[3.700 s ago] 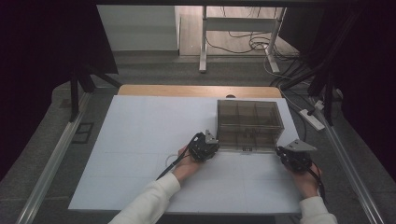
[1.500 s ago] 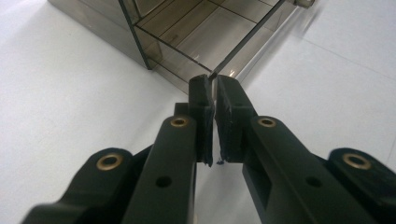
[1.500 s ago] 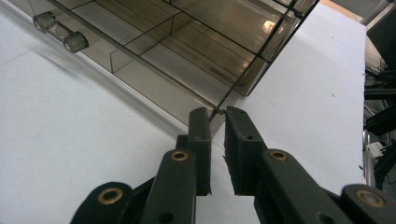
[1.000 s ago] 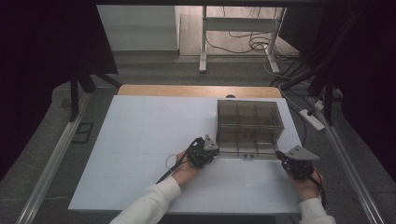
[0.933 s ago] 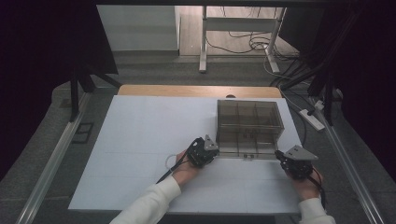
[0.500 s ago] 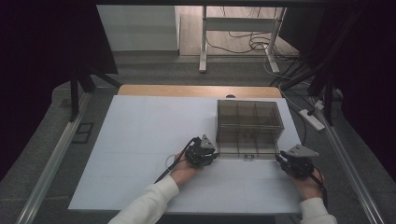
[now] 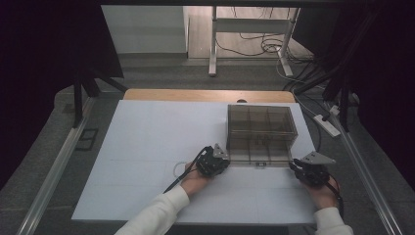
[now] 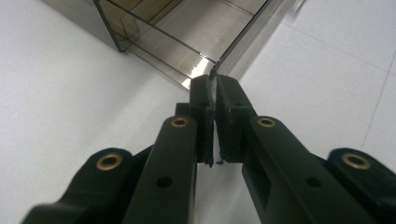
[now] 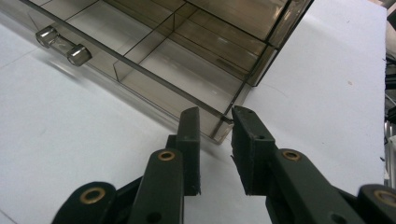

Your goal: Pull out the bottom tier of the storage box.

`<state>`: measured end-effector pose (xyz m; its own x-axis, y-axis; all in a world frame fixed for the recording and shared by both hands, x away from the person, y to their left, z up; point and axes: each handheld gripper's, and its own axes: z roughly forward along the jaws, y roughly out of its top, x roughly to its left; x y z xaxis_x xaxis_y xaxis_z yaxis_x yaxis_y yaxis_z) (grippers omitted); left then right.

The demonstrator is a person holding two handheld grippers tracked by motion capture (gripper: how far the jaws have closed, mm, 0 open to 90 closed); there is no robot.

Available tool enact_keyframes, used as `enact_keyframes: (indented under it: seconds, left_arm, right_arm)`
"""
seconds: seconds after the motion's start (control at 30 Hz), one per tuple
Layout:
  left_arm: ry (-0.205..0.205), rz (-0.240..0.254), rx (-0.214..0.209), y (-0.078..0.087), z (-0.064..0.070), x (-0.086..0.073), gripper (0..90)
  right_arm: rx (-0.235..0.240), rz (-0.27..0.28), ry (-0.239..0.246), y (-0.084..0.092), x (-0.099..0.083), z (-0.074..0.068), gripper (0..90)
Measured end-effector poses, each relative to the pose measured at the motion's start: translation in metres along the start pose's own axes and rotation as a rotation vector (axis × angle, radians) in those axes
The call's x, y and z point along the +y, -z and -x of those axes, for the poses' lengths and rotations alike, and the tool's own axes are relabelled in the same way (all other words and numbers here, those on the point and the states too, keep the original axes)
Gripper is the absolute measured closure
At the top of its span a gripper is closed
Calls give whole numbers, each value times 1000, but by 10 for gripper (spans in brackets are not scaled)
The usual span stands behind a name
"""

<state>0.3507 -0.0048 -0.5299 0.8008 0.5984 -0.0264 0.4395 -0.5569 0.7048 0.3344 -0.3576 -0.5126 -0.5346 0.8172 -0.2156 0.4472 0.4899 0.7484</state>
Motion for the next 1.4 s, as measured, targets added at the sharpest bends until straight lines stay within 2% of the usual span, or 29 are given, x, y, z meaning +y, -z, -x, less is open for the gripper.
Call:
enact_keyframes:
  seconds: [0.67,1.13,1.4]
  left_arm:
    - [-17,-17,-8,6,7,-4,855]
    - [-21,-22,-20,9,9,-6,858]
    - [-21,-22,-18,9,10,-6,858]
  right_arm:
    - [12,15,-15,12,-6,-8,758]
    - [24,9,16,17,-9,-10,762]
    - [25,10,18,18,-10,-10,763]
